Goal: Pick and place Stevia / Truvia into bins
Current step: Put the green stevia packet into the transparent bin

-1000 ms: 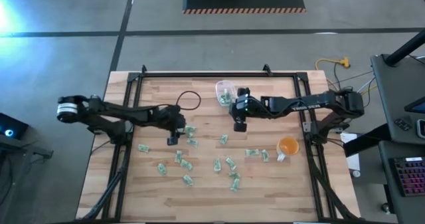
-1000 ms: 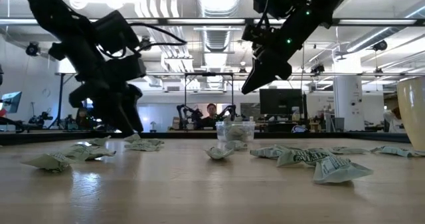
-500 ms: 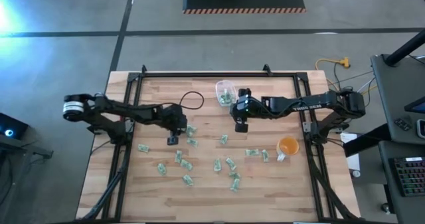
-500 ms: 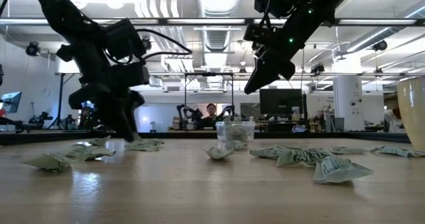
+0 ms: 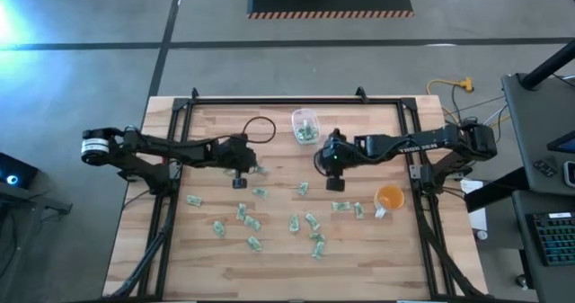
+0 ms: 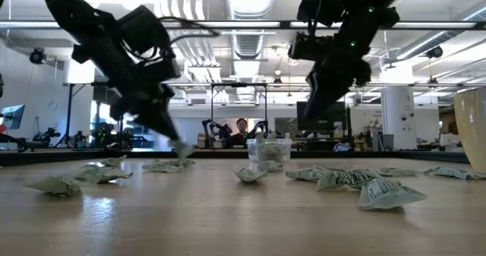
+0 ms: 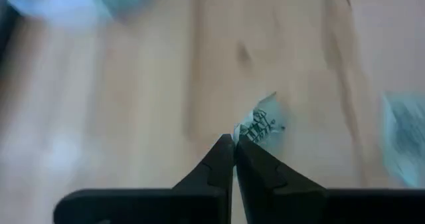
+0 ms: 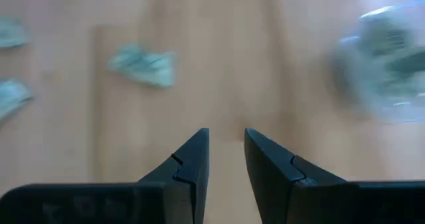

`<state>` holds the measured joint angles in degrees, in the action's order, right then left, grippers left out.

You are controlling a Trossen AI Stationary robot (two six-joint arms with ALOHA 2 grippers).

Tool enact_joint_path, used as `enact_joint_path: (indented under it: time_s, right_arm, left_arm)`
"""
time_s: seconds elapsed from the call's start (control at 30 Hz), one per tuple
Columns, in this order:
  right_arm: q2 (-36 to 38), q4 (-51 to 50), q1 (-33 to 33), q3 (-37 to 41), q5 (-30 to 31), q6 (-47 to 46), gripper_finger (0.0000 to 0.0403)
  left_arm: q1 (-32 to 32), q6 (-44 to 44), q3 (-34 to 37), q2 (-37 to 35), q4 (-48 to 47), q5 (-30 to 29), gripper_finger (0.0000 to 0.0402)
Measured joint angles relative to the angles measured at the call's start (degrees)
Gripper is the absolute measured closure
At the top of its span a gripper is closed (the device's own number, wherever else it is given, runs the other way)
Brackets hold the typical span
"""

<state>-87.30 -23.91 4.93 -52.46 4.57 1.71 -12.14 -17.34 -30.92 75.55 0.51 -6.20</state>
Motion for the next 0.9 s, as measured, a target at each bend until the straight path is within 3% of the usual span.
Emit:
enact_joint_path:
  time_s: [0.1,0.27,0.47,0.73,0.9]
  right_arm:
    - [-0.14,0.61,-2.37,1.71,-3.66,-0.7,0.0319]
    - [-0.16,4.61,-6.32,5.06,-4.61,-0.74,0.0325]
    - [-0.16,6.55,-8.46,6.18,-4.61,-0.72,0.0328]
    - [-0.16,8.32,-8.46,6.18,-4.61,-0.73,0.0324]
    - [-0.14,8.32,-8.45,6.51,-4.61,-1.92,0.0331]
  left_arm:
    - [-0.03,-2.73,0.0,0.04,8.32,-2.21,0.0401]
    - [-0.33,-9.95,0.03,1.91,24.32,-3.37,0.0401]
    - [-2.81,-15.52,-2.94,9.47,38.55,-3.37,0.0401]
    - [-7.64,-14.48,-16.28,24.87,37.88,-4.61,0.0401]
    - [-10.37,-10.03,-25.03,30.14,28.28,-5.19,0.0398]
